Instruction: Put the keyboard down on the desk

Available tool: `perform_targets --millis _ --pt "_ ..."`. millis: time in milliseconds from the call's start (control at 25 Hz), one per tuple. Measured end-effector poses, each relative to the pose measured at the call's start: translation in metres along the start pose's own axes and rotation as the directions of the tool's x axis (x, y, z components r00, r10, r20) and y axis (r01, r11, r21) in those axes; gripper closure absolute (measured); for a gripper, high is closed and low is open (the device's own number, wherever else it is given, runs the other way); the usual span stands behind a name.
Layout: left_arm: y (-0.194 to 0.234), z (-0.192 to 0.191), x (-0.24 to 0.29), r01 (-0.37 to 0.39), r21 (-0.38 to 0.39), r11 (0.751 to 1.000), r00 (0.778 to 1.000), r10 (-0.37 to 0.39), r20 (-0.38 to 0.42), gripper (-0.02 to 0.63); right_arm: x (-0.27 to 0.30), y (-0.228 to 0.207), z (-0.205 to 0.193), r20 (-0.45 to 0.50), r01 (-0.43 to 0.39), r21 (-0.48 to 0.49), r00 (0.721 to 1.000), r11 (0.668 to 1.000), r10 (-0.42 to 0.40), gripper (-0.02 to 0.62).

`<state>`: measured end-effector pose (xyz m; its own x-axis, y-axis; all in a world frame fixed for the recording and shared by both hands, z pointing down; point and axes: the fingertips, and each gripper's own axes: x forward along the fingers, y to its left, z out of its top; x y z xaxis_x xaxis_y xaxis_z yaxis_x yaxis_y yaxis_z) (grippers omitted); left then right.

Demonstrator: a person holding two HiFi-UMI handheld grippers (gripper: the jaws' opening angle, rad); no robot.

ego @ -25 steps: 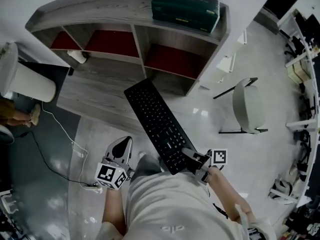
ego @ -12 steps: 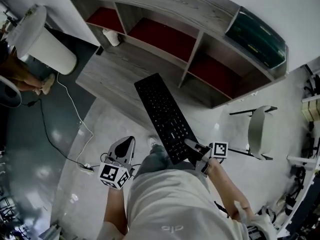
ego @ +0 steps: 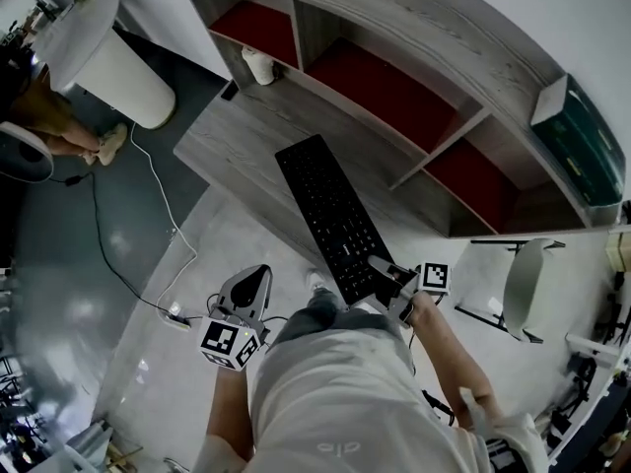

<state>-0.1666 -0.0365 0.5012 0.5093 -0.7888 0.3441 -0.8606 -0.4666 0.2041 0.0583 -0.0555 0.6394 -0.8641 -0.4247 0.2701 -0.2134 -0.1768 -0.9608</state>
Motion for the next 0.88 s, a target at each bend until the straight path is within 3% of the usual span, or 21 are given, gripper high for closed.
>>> perform_targets --millis 440,880 --pt "0.044 -0.007 0.003 -0.034 -0.029 0.999 0.999 0.034 -0.022 0.591 0.073 -0.013 0.036 -0.032 0.016 0.022 0.999 1.0 -0.015 0.479" --pt "0.056 -0.017 -0.001 -0.046 -0.047 0.998 0.998 0.044 -0.042 0.591 0.085 -0.042 0.049 -0.068 0.064 0.004 0.996 0.998 -0.064 0.472"
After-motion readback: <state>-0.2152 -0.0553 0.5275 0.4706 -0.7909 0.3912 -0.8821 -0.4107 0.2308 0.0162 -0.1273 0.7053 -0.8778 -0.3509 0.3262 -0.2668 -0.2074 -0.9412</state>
